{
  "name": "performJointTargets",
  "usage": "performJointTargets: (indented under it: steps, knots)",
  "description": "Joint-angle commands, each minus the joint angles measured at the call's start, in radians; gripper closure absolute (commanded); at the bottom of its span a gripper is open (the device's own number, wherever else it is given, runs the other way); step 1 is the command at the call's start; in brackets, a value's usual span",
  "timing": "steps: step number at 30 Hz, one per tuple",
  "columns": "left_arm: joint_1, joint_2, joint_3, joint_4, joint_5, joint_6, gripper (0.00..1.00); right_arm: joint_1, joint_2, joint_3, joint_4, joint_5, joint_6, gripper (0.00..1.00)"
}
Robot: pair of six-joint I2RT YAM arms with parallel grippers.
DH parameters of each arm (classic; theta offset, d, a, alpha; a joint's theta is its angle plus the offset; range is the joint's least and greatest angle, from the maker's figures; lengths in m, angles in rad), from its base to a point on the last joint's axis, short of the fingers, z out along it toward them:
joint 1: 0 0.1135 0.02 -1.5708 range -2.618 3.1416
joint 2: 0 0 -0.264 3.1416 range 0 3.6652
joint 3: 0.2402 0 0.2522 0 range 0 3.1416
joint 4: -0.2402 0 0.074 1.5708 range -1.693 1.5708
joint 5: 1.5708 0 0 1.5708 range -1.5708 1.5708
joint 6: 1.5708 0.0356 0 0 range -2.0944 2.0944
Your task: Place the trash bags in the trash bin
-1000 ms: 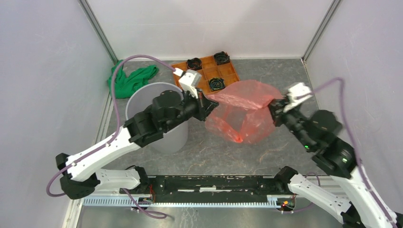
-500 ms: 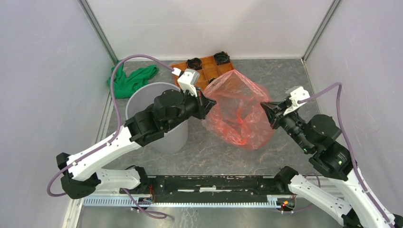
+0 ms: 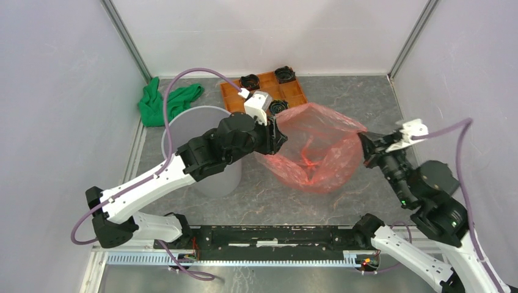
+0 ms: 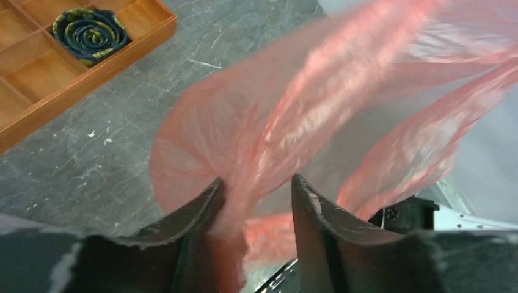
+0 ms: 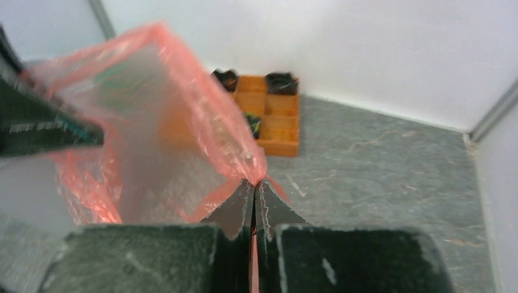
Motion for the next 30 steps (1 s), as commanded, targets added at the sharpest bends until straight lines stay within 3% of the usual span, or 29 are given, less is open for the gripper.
performJointTargets:
  steps: [1, 3, 6, 11, 17, 21, 22, 26, 30]
  knots:
    - [0.004, -0.045, 0.044, -0.068, 0.004, -0.028, 0.48, 0.001, -0.067, 0.052, 0.034, 0.2, -0.045, 0.99]
    - [0.003, -0.115, 0.032, -0.099, -0.008, -0.029, 0.14, 0.001, -0.078, 0.05, 0.03, 0.225, -0.066, 0.99]
    - [0.003, -0.203, 0.025, -0.156, -0.086, -0.02, 0.01, 0.001, -0.096, 0.039, 0.04, 0.218, -0.098, 0.99]
    - [0.004, -0.231, 0.099, -0.422, -0.368, -0.049, 0.0, 0.001, -0.092, 0.039, 0.064, 0.201, -0.12, 0.99]
    - [0.005, -0.087, 0.143, -0.589, -0.392, -0.11, 0.0, 0.0, -0.087, 0.049, 0.082, 0.176, -0.129, 0.99]
    - [0.009, -0.014, 0.105, -0.562, -0.387, -0.094, 0.0, 0.002, -0.084, 0.08, 0.078, 0.155, -0.127, 0.99]
    - [0.014, 0.002, 0.096, -0.551, -0.378, -0.085, 0.01, 0.002, -0.09, 0.079, 0.085, 0.151, -0.123, 0.99]
    - [0.021, 0.059, 0.104, -0.544, -0.365, -0.069, 0.21, 0.002, -0.088, 0.102, 0.083, 0.154, -0.135, 0.99]
    - [0.02, 0.081, 0.115, -0.493, -0.31, -0.039, 0.53, 0.001, -0.098, 0.112, 0.087, 0.156, -0.136, 0.99]
